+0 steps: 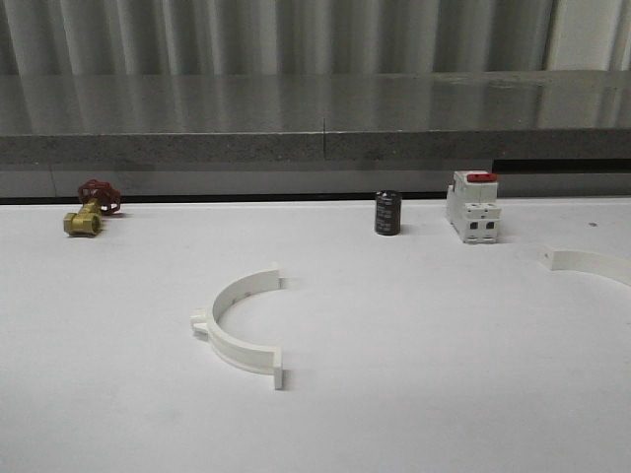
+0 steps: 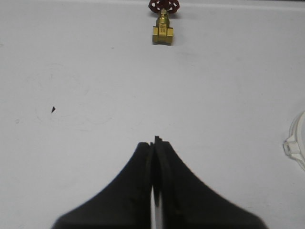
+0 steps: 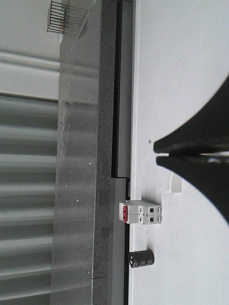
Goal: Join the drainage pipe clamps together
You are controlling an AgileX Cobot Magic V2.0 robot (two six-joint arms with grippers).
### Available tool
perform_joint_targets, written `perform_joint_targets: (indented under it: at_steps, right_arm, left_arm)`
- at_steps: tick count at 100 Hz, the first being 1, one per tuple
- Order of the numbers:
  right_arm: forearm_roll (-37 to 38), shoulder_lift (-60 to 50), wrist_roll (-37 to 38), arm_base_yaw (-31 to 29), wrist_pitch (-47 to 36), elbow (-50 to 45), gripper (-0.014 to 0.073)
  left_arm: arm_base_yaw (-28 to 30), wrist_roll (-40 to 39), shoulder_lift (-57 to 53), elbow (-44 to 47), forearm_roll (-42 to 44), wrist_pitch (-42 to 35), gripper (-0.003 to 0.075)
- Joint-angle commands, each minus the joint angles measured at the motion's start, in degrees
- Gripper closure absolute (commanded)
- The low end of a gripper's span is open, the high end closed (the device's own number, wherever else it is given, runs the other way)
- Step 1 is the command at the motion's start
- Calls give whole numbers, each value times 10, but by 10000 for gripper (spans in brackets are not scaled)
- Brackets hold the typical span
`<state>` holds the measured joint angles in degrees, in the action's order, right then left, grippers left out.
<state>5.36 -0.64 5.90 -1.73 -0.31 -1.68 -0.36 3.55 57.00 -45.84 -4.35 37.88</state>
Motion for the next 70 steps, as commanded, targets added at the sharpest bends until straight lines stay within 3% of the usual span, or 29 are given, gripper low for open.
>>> perform_joint_targets:
  at_steps: [1, 70]
  right_arm:
    - [-1, -10, -1, -1, -47, 11, 659]
    - [-1, -10, -1, -1, -47, 11, 659]
  left_arm:
    - [5, 1, -53, 17, -7, -57, 741]
    - [5, 1, -394, 222, -6, -212, 741]
